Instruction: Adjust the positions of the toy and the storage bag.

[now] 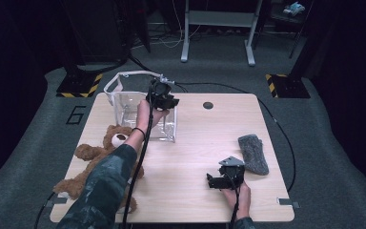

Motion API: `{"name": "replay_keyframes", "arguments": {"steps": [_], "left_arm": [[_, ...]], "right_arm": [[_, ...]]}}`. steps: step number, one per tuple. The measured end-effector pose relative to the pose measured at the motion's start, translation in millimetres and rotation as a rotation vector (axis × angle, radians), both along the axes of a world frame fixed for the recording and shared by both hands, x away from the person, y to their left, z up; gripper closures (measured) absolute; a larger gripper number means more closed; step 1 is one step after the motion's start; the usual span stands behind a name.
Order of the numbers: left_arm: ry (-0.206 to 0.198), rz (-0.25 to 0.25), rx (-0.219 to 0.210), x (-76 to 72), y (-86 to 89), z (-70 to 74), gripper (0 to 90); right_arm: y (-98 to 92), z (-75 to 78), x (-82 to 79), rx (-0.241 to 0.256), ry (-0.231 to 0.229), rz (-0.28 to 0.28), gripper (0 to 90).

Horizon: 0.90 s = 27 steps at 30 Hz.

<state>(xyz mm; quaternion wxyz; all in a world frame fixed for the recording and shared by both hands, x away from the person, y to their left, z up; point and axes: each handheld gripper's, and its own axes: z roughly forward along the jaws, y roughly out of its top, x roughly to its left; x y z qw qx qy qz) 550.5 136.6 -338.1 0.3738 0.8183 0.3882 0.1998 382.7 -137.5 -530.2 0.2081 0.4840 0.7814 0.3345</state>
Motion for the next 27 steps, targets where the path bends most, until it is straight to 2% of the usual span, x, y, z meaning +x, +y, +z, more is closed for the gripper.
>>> {"name": "replay_keyframes", "arguments": {"steps": [1,2,3,7,11,15,19,20,21,24,26,27], "left_arm": [[0.0,0.033,-0.019,-0.8,10.5,3.0,57.0],[0.0,0.033,-0.019,-0.8,10.5,3.0,46.4],[-0.007,0.044,-0.032,-1.7,16.1,5.0,46.4],[-0.047,0.094,-0.07,-6.3,45.0,15.1,37.1],[-0.053,0.164,-0.119,-12.0,76.3,20.3,35.2],[-0.043,0.222,-0.115,-13.0,104.5,21.4,33.2],[-0.038,0.284,-0.116,-12.0,124.1,18.8,31.4],[-0.031,0.283,-0.104,-11.8,128.6,18.6,31.0],[-0.032,0.311,-0.106,-11.2,132.8,17.1,30.9],[-0.014,0.37,-0.107,-10.0,148.9,12.5,30.3],[0.002,0.387,-0.125,-9.6,157.5,9.1,30.4],[0.011,0.399,-0.114,-9.9,160.4,8.1,30.4]], "right_arm": [[-0.1,0.0,0.0,-0.001,0.0,0.001,3.2],[-0.1,0.0,0.0,-0.001,0.0,0.001,3.2],[0.4,-0.1,0.0,0.002,-0.001,-0.007,3.2],[0.6,0.0,-0.2,0.003,0.001,-0.009,3.4],[0.1,0.0,-0.2,0.0,0.001,-0.004,3.4],[0.1,0.1,-0.3,0.0,0.001,-0.004,3.4],[0.1,0.0,-0.2,0.0,0.001,-0.005,3.4],[0.1,0.0,-0.2,0.0,0.001,-0.005,3.4],[0.1,0.0,-0.2,0.0,0.001,-0.005,3.4],[0.4,0.1,-0.3,0.002,0.003,-0.009,3.4],[0.3,0.1,-0.3,0.001,0.002,-0.007,3.3],[0.2,0.0,-0.2,0.0,0.001,-0.006,3.4]]}}
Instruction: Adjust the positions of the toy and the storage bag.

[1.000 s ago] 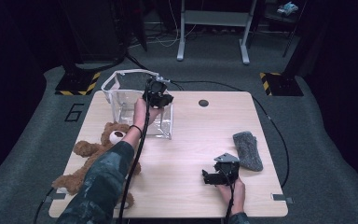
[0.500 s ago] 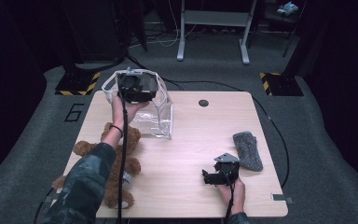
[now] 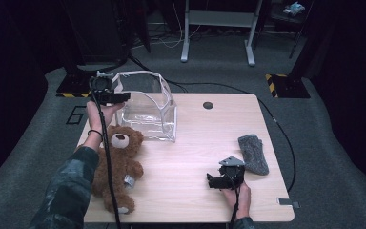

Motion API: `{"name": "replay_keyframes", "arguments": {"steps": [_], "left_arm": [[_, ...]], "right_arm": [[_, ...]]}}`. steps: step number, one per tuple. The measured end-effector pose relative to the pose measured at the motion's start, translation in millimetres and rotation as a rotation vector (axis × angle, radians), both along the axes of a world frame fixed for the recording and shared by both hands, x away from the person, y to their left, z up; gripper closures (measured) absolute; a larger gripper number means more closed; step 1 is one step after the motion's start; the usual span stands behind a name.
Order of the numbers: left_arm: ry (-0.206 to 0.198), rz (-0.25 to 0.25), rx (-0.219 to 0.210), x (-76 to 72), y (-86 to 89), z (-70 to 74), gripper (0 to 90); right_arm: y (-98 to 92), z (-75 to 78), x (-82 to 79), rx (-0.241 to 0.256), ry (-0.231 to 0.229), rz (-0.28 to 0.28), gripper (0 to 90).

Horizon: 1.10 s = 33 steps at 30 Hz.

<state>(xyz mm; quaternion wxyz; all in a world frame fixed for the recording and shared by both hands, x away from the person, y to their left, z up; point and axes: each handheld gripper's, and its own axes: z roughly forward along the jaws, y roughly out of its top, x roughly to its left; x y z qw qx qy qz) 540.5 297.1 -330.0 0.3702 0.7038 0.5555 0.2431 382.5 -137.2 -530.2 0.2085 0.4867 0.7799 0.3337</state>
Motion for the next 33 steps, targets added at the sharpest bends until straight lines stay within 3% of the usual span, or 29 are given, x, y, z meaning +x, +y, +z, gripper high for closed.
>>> {"name": "replay_keyframes", "arguments": {"steps": [3,7,11,15,18,25,33], "left_arm": [[0.018,0.013,0.028,-0.3,6.7,-4.9,31.0],[0.05,0.045,0.025,3.0,12.4,-15.7,33.8],[0.087,0.062,0.028,6.8,16.8,-26.8,43.3],[0.11,0.05,0.002,11.9,18.9,-38.3,68.7],[0.115,0.068,0.012,14.8,17.5,-44.0,80.9],[0.093,0.079,-0.005,22.1,15.1,-47.2,84.1],[0.059,0.025,-0.037,28.0,3.4,-46.7,84.3]], "right_arm": [[-0.1,0.0,0.1,0.0,-0.001,0.002,3.4],[-0.1,0.0,0.1,-0.001,-0.001,0.002,3.4],[-0.2,0.0,0.1,-0.001,-0.001,0.002,3.4],[-0.1,0.0,0.1,0.0,-0.001,0.002,3.4],[0.0,0.0,0.0,0.0,-0.001,0.002,3.4],[0.0,0.0,0.0,0.0,-0.001,0.002,3.5],[0.1,0.2,-0.1,-0.003,0.0,0.0,3.6]]}}
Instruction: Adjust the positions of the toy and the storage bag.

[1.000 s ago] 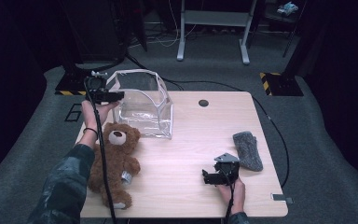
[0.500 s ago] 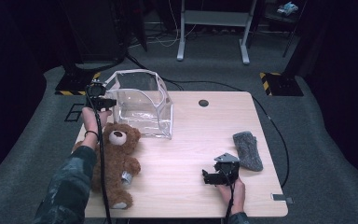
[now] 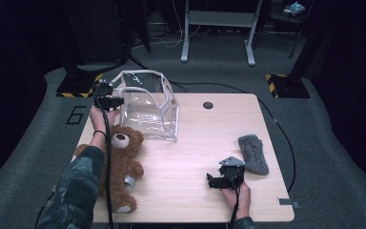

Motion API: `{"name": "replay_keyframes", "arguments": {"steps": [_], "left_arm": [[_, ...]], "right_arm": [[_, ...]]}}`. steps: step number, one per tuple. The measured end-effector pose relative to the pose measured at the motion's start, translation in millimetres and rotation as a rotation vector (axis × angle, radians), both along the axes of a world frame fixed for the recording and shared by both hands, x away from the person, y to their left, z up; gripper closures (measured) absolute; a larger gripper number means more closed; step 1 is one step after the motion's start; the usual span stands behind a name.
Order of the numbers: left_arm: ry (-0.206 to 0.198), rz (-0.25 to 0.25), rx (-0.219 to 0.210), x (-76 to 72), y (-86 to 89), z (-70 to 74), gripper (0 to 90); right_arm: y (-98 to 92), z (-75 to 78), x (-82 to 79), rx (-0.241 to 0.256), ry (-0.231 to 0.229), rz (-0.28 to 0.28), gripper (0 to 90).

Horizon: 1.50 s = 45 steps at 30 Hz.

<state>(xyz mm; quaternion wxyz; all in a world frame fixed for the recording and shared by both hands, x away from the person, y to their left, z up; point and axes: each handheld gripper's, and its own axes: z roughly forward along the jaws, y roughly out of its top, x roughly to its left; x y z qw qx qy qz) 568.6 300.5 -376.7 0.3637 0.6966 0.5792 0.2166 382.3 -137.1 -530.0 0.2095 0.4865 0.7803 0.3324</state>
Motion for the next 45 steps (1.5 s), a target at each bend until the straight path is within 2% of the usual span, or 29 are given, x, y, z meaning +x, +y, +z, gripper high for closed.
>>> {"name": "replay_keyframes", "arguments": {"steps": [6,14,16,18,19,22,24,27,31,34,37,39,42,44,45], "left_arm": [[-0.005,-0.079,-0.018,0.7,-19.3,-2.8,84.2],[0.015,-0.196,-0.041,-6.3,-47.0,-4.3,83.5],[0.015,-0.198,-0.046,-7.3,-49.8,-4.3,83.4],[0.022,-0.222,-0.047,-8.6,-54.5,-3.3,83.3],[0.02,-0.225,-0.065,-9.3,-59.2,-3.7,83.3],[0.021,-0.237,-0.077,-10.6,-64.6,-3.5,83.3],[0.021,-0.266,-0.07,-13.2,-70.9,-3.8,83.3],[0.021,-0.279,-0.076,-17.5,-75.9,-4.3,83.3],[0.016,-0.289,-0.084,-24.6,-78.1,-4.6,83.6],[0.03,-0.288,-0.103,-31.2,-76.4,-3.5,83.6],[0.033,-0.304,-0.101,-39.2,-76.1,-3.5,83.5],[0.039,-0.319,-0.117,-42.0,-75.6,-3.8,82.6],[0.041,-0.3,-0.132,-45.0,-72.3,-0.8,71.2],[0.044,-0.283,-0.126,-45.6,-70.4,2.3,55.6],[0.033,-0.249,-0.123,-47.1,-66.5,11.1,49.2]], "right_arm": [[-0.2,-0.2,0.2,0.002,-0.002,0.005,3.6],[0.1,-0.1,-0.2,0.004,0.001,0.002,3.6],[0.1,0.0,-0.2,0.004,0.001,0.002,3.6],[0.4,-0.2,-0.2,0.006,0.0,-0.003,3.6],[0.0,-0.1,-0.2,0.004,0.001,0.002,3.6],[0.1,0.0,-0.2,0.005,0.002,0.0,3.6],[0.1,-0.1,-0.2,0.004,0.001,0.0,3.6],[-0.2,-0.2,0.1,0.003,-0.003,0.004,3.6],[-0.1,0.0,-0.2,0.004,0.002,0.0,3.6],[-0.1,0.0,-0.2,0.003,0.001,-0.001,3.6],[-0.6,0.0,0.1,0.0,-0.002,0.001,3.6],[-0.6,0.0,0.1,0.0,-0.002,0.001,3.6],[-0.6,0.0,0.4,0.0,-0.001,0.0,3.7],[-0.6,-0.1,0.3,0.001,-0.002,0.0,3.7],[-0.6,-0.1,0.2,0.001,-0.002,0.0,3.7]]}}
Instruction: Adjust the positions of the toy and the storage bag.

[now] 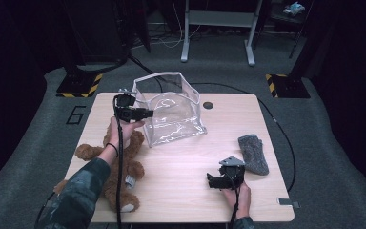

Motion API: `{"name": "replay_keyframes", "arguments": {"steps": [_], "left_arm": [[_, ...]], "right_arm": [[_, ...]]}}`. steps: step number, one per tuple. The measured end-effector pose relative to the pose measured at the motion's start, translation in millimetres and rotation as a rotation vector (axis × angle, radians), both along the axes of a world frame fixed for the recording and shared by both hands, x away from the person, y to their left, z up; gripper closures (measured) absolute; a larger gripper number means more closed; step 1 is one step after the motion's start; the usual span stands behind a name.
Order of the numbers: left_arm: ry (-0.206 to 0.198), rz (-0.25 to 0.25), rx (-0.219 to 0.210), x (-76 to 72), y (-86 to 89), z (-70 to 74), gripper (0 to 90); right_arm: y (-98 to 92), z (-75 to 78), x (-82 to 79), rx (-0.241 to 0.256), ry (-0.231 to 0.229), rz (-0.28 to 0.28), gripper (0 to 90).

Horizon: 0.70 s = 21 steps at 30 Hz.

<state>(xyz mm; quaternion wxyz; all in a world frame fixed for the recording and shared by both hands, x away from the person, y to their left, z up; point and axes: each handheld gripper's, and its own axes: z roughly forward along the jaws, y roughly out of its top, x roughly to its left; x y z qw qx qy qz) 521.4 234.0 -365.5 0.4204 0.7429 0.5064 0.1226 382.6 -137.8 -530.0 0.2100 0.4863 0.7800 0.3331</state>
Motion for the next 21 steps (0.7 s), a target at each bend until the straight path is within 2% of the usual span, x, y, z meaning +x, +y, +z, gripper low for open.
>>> {"name": "replay_keyframes", "arguments": {"steps": [3,4,6,7,8,10,11,13,16,18,21], "left_arm": [[-0.036,0.08,-0.016,-0.9,6.7,17.8,38.7],[-0.058,0.111,-0.014,-0.3,8.9,23.0,36.2],[-0.072,0.171,-0.007,4.3,13.2,29.2,34.2],[-0.072,0.171,-0.007,4.3,13.2,29.2,33.0],[-0.074,0.201,0.01,7.6,14.2,30.1,33.0],[-0.045,0.237,0.011,17.9,15.2,25.3,31.6],[-0.033,0.245,0.02,20.6,15.1,23.1,31.2],[-0.021,0.265,-0.004,25.5,14.6,19.1,30.9],[-0.01,0.279,-0.015,30.1,15.0,18.4,32.5],[-0.024,0.295,0.01,30.8,15.4,20.9,36.4],[-0.023,0.306,-0.001,33.5,16.5,22.1,35.7]], "right_arm": [[0.0,0.0,0.0,0.0,0.0,0.0,3.7],[0.0,0.0,0.0,0.0,0.0,0.0,3.7],[0.1,0.0,0.0,0.0,0.0,0.0,3.7],[0.0,0.0,-0.1,0.0,0.0,0.0,3.7],[0.0,0.0,-0.1,0.0,0.0,0.0,3.7],[0.2,0.0,-0.2,0.0,0.0,-0.002,3.7],[0.2,0.0,-0.2,0.001,0.001,-0.003,3.7],[0.2,0.1,-0.2,0.001,0.001,-0.003,3.7],[0.0,0.0,-0.1,0.001,0.0,0.0,3.8],[0.0,0.1,-0.2,0.001,0.0,0.0,4.0],[0.0,0.0,-0.2,0.001,-0.001,0.0,3.9]]}}
